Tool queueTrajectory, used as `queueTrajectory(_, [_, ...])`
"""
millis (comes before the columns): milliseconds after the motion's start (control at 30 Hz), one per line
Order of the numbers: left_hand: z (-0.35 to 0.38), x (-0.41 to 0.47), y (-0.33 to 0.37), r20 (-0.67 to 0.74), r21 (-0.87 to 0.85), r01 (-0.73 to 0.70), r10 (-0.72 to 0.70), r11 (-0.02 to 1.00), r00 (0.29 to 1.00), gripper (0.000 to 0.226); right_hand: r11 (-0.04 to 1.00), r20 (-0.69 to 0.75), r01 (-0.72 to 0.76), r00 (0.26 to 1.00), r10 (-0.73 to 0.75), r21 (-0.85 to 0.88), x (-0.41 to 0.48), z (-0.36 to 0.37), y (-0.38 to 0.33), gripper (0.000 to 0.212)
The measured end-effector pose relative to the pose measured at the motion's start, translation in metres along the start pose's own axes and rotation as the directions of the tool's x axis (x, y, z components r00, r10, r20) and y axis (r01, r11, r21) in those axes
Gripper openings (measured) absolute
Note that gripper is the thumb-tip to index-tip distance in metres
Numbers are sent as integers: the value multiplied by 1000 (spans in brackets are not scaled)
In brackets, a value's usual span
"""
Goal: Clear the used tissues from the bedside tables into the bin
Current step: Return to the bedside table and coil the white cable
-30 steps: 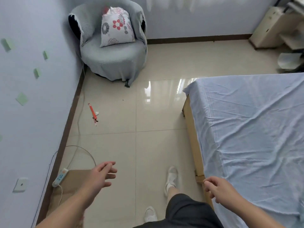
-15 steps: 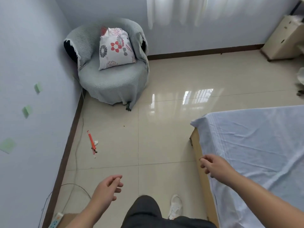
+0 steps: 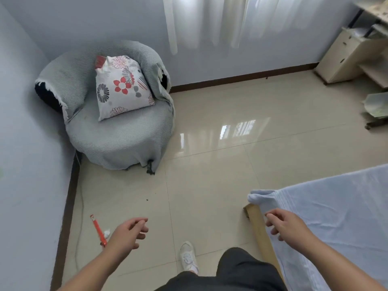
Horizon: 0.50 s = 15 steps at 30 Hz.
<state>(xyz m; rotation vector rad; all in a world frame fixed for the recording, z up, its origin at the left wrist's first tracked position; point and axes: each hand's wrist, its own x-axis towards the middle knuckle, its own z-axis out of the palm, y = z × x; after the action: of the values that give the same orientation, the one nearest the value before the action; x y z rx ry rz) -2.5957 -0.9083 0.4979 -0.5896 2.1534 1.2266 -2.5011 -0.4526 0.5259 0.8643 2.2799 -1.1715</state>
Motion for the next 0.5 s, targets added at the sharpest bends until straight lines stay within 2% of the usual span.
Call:
queueTrajectory(133, [-3,66,112,45,38,-107,105,994,993,20,984,-37,-134,990,140,115,37,-17,-3,18])
queueTrajectory(267, [25,126,211,53,27,-165,163,986,985,20,961,-59,-215,972,228,176,96,-41,-6,21])
queueTrajectory(500, [90,200,322,82,81,-141,134,987,988,20,936,2,-212,975,220,282,227,-119,-66,20])
